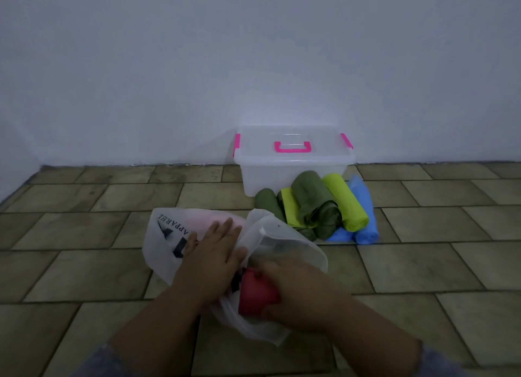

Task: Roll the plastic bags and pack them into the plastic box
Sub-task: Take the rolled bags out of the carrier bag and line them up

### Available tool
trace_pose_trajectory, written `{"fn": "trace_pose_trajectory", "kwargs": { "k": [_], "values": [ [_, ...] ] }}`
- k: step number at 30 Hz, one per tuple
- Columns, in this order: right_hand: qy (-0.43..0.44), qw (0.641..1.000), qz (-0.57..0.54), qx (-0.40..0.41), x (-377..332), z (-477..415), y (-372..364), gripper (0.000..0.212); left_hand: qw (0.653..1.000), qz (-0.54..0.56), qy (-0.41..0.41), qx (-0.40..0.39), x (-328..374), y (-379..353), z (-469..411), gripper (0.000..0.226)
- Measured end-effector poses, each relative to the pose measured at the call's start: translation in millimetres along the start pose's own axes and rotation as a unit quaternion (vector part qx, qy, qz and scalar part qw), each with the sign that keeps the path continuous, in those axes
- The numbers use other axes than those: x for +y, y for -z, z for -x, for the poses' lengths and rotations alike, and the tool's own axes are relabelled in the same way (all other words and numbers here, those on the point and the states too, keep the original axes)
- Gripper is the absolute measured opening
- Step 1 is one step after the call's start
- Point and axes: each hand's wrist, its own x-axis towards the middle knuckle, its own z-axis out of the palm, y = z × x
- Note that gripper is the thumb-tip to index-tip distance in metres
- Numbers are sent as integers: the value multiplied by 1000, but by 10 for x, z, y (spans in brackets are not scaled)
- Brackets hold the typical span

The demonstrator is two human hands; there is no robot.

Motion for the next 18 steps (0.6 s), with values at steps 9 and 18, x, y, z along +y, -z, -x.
{"fn": "trace_pose_trajectory", "kwargs": {
  "k": [9,18],
  "values": [
    [-23,978,-182,104,155,211,261,45,999,17,31,-3,-34,25,-84,61],
    [-226,763,-338,503,919,332,774,35,999,-27,38,17,-41,-45,-42,67]
  ]
}}
